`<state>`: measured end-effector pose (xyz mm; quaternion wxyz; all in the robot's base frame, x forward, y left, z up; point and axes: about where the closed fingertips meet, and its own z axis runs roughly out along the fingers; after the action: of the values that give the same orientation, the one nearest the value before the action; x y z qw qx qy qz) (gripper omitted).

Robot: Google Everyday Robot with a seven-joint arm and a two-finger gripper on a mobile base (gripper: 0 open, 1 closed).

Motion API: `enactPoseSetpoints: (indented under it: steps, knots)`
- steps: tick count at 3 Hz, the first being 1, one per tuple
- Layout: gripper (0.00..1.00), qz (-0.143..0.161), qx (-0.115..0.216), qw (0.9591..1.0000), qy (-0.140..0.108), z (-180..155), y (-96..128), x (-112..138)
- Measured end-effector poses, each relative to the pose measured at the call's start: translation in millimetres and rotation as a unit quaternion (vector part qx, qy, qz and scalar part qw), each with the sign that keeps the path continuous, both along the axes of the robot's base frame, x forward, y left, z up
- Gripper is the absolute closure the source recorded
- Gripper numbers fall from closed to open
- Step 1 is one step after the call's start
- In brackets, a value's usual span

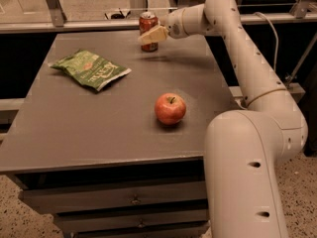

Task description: Pick coke can

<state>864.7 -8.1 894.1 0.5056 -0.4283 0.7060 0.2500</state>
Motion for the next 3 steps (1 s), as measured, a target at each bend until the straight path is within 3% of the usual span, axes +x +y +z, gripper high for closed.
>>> enactPoseSetpoints:
  steps: [2,3]
  knots:
    - [0.65,0.022,0.009,0.9991,0.034,0,15,-9]
    - [0.96,0.045,0.021,0.9978,0.043,15,9,-30]
